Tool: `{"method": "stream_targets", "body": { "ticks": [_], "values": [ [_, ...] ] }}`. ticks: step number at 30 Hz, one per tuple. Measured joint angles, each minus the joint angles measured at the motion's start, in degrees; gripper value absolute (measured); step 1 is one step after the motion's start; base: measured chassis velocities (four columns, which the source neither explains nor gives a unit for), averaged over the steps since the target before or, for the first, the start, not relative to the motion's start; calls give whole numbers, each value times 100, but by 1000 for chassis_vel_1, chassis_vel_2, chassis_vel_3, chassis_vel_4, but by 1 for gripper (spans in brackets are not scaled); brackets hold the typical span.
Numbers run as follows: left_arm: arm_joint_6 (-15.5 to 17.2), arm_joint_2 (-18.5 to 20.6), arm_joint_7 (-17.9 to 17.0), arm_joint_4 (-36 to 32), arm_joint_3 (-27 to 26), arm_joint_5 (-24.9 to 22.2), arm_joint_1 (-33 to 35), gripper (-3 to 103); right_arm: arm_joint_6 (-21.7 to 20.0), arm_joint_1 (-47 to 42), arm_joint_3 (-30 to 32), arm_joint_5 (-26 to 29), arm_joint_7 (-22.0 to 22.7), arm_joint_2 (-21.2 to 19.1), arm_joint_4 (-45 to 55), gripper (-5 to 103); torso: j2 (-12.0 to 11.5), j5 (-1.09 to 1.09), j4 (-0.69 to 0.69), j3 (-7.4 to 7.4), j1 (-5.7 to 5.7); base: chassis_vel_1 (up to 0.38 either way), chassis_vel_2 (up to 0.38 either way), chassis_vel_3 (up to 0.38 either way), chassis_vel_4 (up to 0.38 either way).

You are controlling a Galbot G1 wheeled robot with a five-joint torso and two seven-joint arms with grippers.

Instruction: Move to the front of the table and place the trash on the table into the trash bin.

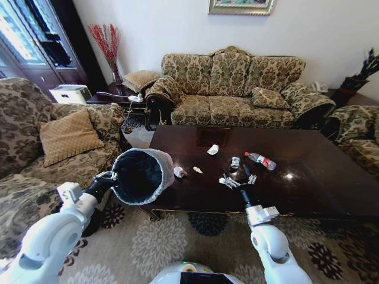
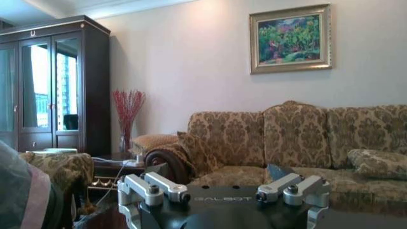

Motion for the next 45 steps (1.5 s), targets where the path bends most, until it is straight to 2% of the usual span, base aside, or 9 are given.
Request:
{"method": "stream_targets", "body": {
  "ticks": [45],
  "values": [
    [6,0,1,8,3,2,-2,0,-1,-1,2,-1,8,1,1,100,-1,1,-1,0,0,0,0,0,0]
  ]
}}
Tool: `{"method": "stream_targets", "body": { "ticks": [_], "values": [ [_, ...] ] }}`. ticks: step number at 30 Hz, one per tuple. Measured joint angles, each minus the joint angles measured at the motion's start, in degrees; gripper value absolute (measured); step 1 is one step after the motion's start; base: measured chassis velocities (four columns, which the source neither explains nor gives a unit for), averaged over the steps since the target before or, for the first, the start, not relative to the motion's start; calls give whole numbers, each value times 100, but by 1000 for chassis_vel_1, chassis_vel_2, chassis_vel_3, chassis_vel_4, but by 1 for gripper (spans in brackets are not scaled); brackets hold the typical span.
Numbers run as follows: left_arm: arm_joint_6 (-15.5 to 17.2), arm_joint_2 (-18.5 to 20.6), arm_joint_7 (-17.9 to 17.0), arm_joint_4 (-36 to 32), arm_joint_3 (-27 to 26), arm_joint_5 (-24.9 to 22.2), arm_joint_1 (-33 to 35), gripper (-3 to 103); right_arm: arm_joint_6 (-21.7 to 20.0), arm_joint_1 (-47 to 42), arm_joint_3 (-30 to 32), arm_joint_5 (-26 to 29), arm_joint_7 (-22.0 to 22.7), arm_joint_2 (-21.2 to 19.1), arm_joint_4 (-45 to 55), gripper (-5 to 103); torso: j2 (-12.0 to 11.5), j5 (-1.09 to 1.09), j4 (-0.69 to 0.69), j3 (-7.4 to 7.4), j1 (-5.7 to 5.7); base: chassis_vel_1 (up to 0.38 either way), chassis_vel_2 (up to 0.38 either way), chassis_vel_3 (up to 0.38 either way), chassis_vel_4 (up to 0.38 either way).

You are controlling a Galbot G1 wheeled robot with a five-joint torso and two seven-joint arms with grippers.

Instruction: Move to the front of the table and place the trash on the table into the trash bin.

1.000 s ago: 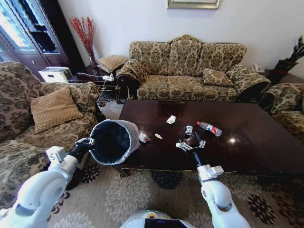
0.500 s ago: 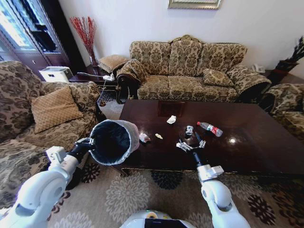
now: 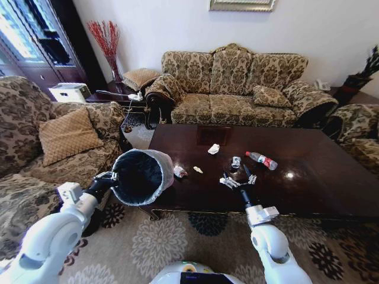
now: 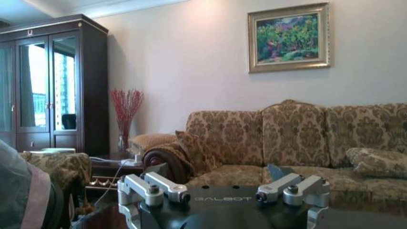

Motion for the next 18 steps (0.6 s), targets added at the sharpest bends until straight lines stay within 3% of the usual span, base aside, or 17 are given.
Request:
{"method": "stream_targets", "body": {
  "ticks": [5,6,9,13,18],
  "values": [
    [117,-127,104,-235,-152,-98,1,0,-45,-7,-4,-7,41,0,37,100,0,0,3,0,0,0,0,0,0],
    [116,-160,188,-251,-164,-14,1,0,-150,-34,-18,-14,143,-1,122,100,0,7,2,0,0,0,0,0,0],
    [107,-216,196,-291,-169,-38,5,0,-514,-118,-77,-50,484,-9,421,100,0,-4,-1,0,0,0,0,0,0],
    [122,-242,125,-414,-221,-159,103,0,-1378,-319,-229,-155,1304,-42,1173,100,1,-2,0,0,0,0,0,0,0],
    [208,-220,126,-485,-228,-141,79,0,-1714,-333,-225,-104,1249,-23,1369,100,1,0,1,-1,0,0,0,0,0]
  ]
}}
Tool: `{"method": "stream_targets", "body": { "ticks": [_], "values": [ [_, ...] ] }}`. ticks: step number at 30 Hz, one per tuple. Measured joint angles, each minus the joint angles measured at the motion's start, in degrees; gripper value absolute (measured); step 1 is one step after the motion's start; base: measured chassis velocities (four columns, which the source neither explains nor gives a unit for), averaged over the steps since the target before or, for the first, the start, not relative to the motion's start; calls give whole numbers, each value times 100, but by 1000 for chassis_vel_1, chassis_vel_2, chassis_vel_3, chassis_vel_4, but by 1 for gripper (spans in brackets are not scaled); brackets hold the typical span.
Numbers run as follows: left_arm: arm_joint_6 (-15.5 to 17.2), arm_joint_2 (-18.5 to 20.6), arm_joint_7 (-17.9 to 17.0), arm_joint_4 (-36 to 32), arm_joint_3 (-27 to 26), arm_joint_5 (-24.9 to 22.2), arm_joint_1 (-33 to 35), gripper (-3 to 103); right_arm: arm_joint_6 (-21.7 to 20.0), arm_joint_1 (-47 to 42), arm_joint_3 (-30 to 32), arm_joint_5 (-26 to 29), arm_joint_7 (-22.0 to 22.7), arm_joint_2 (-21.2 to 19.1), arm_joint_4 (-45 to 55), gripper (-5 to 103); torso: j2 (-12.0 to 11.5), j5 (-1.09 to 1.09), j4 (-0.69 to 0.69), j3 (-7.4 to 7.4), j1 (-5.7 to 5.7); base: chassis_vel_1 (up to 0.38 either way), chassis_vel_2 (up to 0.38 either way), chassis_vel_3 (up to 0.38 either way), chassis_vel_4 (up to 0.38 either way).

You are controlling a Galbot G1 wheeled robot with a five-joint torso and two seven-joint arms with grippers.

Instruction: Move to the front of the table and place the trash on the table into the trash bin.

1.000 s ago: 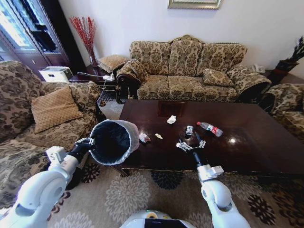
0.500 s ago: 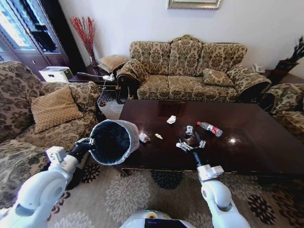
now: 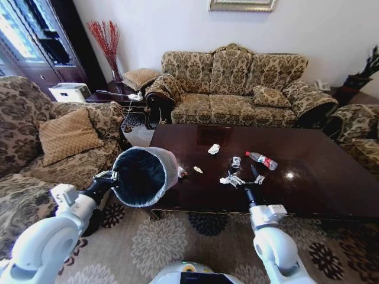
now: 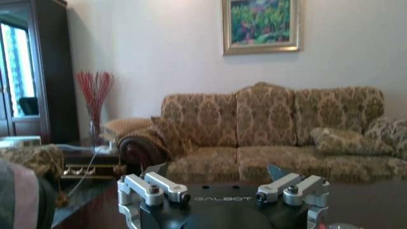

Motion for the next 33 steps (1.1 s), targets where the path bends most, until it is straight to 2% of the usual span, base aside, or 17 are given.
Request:
{"method": "stream_targets", "body": {
  "ticks": [2,4,6,8,13,14,16,17,21,24,25,28,33],
  "values": [
    [44,62,20,31,-38,92,-22,0,-62,13,2,-47,-50,7,-53,100,0,0,-2,0,0,0,0,0,0],
    [62,282,164,400,-280,505,-62,0,-25,51,13,-152,-211,-27,-422,100,0,3,-4,0,0,0,0,0,0],
    [80,387,187,580,-408,557,-55,0,24,75,11,-162,-280,-48,-600,100,0,2,-2,0,1,0,0,0,0],
    [134,542,229,812,-678,439,24,0,76,108,-10,-64,-500,-56,-826,100,-1,-2,2,2,2,0,0,0,0],
    [158,644,244,922,-766,277,2,0,161,257,-169,2,-744,1,-1020,100,0,-1,-1,0,0,0,0,0,0],
    [169,692,243,985,-718,268,-60,0,204,453,-331,-5,-796,-1,-1214,100,0,-2,-6,-1,-1,0,0,0,0],
    [178,771,177,1082,-683,225,-181,0,334,863,-654,-56,-800,-19,-1625,100,0,-1,-6,0,-1,0,0,0,0],
    [194,806,116,1107,-694,178,-230,0,387,1100,-818,-97,-791,-21,-1852,100,0,1,-1,1,0,0,0,0,0],
    [217,889,22,1112,-810,36,-255,0,422,1659,-1219,-157,-775,3,-2400,100,-1,-2,0,2,3,0,0,0,0],
    [207,945,-147,998,-1000,-167,-122,0,509,2445,-1808,-281,-683,270,-3306,100,-1,0,0,1,2,0,0,0,0],
    [207,945,-147,998,-1000,-167,-122,0,509,2445,-1808,-281,-683,270,-3306,100,-1,0,0,1,2,0,0,0,0],
    [205,905,-166,851,-1141,-202,72,0,524,2949,-2228,-466,-512,658,-4093,100,-1,-1,1,1,1,0,0,0,0],
    [198,855,-162,748,-1270,-209,242,0,522,3337,-2406,-444,-488,1008,-4790,100,-1,0,-2,1,1,0,0,0,0]
  ]
}}
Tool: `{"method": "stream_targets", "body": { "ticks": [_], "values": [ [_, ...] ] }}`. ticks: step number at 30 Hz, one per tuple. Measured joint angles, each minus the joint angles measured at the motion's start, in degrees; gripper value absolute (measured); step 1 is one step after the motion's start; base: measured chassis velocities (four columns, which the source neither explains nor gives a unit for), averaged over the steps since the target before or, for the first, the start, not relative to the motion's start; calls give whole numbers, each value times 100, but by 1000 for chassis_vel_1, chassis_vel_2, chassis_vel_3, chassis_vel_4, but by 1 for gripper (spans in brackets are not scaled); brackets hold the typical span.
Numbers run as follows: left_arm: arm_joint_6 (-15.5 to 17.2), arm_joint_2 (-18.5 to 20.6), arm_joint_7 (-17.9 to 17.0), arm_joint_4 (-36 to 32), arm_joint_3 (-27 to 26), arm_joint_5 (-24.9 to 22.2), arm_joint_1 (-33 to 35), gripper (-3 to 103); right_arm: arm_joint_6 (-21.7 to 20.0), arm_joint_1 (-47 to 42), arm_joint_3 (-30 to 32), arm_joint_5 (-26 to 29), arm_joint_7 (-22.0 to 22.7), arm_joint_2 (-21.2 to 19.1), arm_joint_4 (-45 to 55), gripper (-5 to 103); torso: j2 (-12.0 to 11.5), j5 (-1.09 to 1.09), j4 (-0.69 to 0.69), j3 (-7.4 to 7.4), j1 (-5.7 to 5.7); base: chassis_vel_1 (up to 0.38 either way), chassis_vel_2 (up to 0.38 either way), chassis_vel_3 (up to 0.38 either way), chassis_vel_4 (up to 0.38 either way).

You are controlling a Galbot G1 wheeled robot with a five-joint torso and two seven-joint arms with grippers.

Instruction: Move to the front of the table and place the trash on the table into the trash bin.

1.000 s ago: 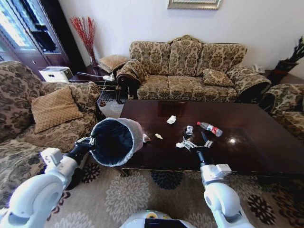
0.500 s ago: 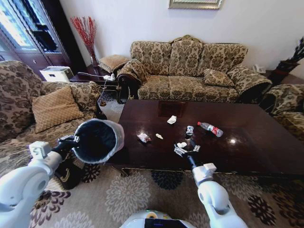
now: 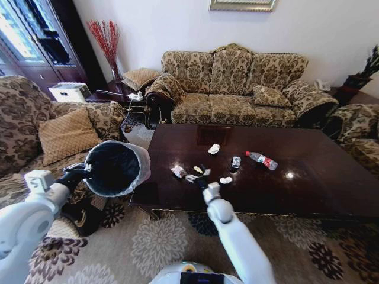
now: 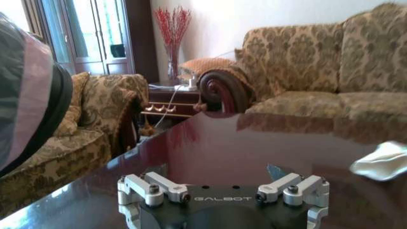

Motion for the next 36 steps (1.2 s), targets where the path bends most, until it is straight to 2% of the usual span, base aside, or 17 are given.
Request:
{"method": "stream_targets", "body": {
  "ticks": [3,7,9,11,13,17,20,26,32,34,36],
  "values": [
    [4,-84,7,-87,-16,3,70,0,66,532,-69,97,36,374,-915,100,0,-1,1,0,0,0,0,0,0],
    [4,-172,19,-178,-26,-2,137,0,128,895,-151,84,135,587,-1411,100,0,-2,1,0,1,0,0,0,0],
    [-8,-198,19,-200,-41,-10,169,0,110,974,-185,59,199,618,-1537,103,0,1,2,0,1,0,0,0,0],
    [-45,-226,17,-226,-77,-26,215,0,-39,1013,-215,23,211,635,-1639,96,0,0,0,-1,0,0,0,0,0],
    [-65,-230,16,-237,-90,-35,229,0,-100,1008,-243,18,215,637,-1659,96,0,0,0,0,0,0,0,0,0],
    [-103,-204,-13,-243,-101,-77,225,0,-314,861,-245,121,260,633,-1610,80,0,0,0,0,0,0,0,0,0],
    [-104,-194,-14,-243,-86,-81,211,0,-341,830,-245,158,261,631,-1562,77,0,0,0,-1,0,0,0,0,0],
    [-112,-129,-17,-236,-9,-122,149,0,-398,720,-226,235,252,619,-1384,57,1,0,1,-1,0,0,0,0,0],
    [-117,-6,-34,-220,6,-256,168,0,-364,578,-195,281,250,514,-1170,44,1,0,1,-1,0,0,0,0,0],
    [-117,138,-76,-190,27,-407,198,0,-343,463,-155,334,250,425,-940,37,1,1,2,-1,0,0,0,0,0],
    [-66,467,-153,-111,64,-748,238,0,-293,240,-36,404,261,239,-392,30,1,0,3,-1,0,0,0,0,0]
  ]
}}
